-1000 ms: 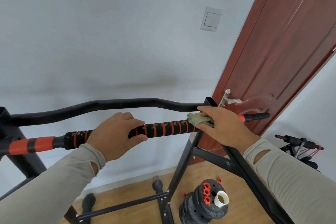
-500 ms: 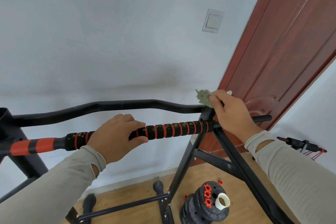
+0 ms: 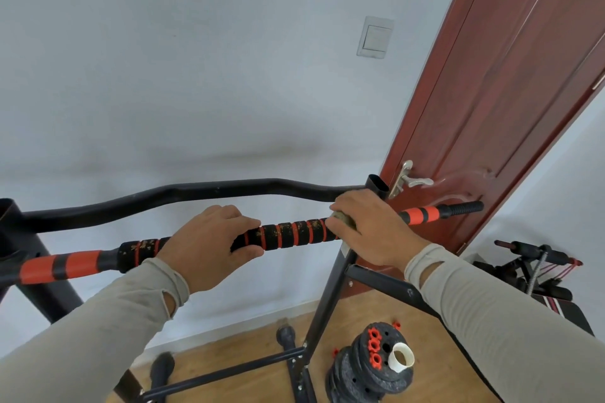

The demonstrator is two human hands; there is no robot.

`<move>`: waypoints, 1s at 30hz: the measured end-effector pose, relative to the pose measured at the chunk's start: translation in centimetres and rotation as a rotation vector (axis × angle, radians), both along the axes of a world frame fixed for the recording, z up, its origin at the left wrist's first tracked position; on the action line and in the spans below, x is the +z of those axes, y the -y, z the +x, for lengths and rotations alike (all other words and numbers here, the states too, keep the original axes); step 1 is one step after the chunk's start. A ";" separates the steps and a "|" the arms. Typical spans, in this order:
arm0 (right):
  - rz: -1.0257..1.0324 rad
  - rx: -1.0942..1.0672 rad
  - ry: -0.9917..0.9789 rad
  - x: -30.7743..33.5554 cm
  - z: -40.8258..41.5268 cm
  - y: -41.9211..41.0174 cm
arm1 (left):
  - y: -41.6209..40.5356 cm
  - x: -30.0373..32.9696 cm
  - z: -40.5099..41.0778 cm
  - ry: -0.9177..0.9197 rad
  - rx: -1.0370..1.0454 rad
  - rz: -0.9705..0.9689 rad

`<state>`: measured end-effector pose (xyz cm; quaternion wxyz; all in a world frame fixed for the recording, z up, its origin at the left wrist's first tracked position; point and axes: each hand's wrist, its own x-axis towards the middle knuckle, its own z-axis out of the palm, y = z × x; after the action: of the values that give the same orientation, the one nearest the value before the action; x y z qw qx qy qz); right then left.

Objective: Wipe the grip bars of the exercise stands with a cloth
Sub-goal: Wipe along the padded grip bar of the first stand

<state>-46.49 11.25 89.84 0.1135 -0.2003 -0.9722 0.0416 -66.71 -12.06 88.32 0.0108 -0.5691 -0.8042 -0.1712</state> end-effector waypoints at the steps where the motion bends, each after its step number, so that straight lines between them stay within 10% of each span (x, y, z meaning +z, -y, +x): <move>1: 0.027 0.005 0.049 -0.5 0.1 0.2 | 0.3 0.3 -0.3 -0.027 -0.017 -0.021; 17: 0.289 -0.211 -0.207 -2.5 -2.6 5.6 | 1.7 -0.4 -2.7 -0.098 0.016 -0.065; 30: 0.306 0.256 0.060 -2.9 -2.5 4.6 | 2.0 -0.3 -2.7 -0.090 0.030 -0.074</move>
<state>-48.95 6.65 86.90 0.1075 -0.0565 -0.9877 -0.0985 -69.39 -14.03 88.05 0.0287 -0.5642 -0.8170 -0.1154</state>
